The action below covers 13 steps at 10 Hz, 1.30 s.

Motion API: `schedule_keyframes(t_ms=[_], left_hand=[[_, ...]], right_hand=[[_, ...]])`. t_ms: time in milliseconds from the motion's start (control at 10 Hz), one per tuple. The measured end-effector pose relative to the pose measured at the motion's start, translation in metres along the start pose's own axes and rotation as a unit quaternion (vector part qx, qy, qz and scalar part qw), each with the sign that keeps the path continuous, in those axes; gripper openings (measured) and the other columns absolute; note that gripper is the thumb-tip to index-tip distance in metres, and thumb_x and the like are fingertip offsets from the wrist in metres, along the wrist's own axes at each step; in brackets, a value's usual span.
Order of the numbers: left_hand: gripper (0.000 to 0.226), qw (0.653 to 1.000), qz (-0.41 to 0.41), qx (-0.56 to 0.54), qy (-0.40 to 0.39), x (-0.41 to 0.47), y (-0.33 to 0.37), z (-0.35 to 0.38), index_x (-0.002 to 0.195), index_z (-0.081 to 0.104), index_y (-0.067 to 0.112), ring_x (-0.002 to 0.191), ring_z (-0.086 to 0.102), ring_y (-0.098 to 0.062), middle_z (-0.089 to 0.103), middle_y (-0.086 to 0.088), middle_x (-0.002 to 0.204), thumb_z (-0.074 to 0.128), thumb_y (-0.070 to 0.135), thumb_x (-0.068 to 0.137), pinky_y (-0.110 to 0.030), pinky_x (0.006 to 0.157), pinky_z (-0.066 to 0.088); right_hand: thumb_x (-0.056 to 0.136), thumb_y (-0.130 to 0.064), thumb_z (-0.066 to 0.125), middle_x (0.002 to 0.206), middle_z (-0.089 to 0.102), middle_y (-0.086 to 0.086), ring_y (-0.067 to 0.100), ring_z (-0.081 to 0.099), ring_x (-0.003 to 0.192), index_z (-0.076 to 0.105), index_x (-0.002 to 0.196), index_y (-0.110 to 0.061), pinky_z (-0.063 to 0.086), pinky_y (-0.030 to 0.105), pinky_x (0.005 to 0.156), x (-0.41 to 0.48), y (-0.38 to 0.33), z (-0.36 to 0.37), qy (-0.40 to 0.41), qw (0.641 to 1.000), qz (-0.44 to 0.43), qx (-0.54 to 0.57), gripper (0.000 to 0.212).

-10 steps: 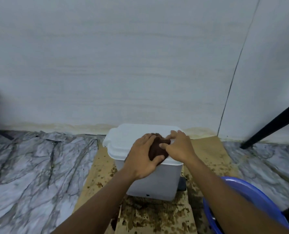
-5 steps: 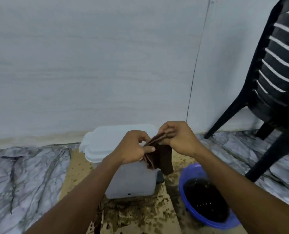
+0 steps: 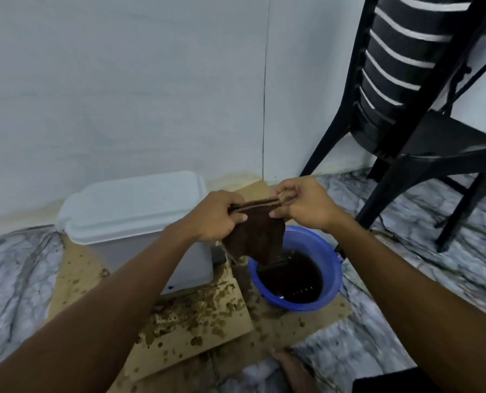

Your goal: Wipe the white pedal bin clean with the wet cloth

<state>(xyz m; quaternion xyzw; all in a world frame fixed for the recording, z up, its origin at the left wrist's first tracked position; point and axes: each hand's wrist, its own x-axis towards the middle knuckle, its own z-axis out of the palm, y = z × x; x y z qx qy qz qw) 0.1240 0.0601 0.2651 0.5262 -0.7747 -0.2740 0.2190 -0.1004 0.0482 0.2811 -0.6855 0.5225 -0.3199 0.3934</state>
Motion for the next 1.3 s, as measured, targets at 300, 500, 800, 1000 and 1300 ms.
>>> schedule_keyframes(t_ms=[300,500,800,1000,1300], left_hand=[[0.014,0.987,0.029,0.072,-0.143,0.005,-0.038,0.111,0.082,0.071,0.008,0.082,0.056,-0.015,0.06,0.0,0.078,0.066,-0.004,0.078,-0.024,0.071,0.035],[0.024,0.967,0.003,0.069,-0.244,0.026,-0.053,0.159,0.085,0.07,0.021,0.086,0.06,-0.011,0.061,0.009,0.078,0.063,-0.002,0.084,-0.022,0.076,0.041],[0.052,0.979,0.039,0.154,-0.124,0.029,-0.083,0.251,0.136,0.061,0.02,0.122,0.054,-0.028,0.065,-0.005,0.129,0.069,0.02,0.084,-0.038,0.101,0.043],[0.042,0.948,0.063,0.253,-0.185,0.02,-0.114,0.283,0.129,0.064,0.026,0.121,0.051,-0.023,0.065,0.002,0.124,0.065,0.028,0.087,-0.036,0.099,0.033],[0.041,0.989,0.067,0.114,-0.068,-0.023,-0.145,0.291,0.112,0.073,0.019,0.109,0.058,-0.018,0.069,0.002,0.117,0.063,0.037,0.077,-0.033,0.093,0.047]], right_hand=[[0.075,0.008,0.08,0.071,0.069,0.012,0.027,0.07,0.069,0.069,0.095,0.004,0.062,0.043,0.068,-0.04,0.112,0.015,-0.083,0.988,0.127,-0.028,0.023],[0.074,0.01,0.079,0.073,0.07,0.01,0.024,0.072,0.065,0.069,0.09,-0.005,0.063,0.042,0.066,-0.049,0.165,0.021,-0.101,0.966,0.236,-0.011,0.024],[0.075,-0.005,0.069,0.105,0.071,0.001,0.021,0.065,0.103,0.071,0.109,-0.019,0.053,0.031,0.089,-0.053,0.239,0.069,0.009,0.958,0.237,-0.163,0.037],[0.069,-0.02,0.066,0.1,0.073,0.002,0.023,0.066,0.096,0.075,0.103,-0.03,0.057,0.037,0.084,-0.059,0.269,0.099,-0.117,0.931,0.227,-0.26,0.037],[0.066,-0.027,0.052,0.084,0.07,-0.003,0.029,0.067,0.086,0.074,0.082,-0.02,0.054,0.035,0.07,-0.076,0.236,0.143,0.008,0.934,0.158,-0.319,0.028]])
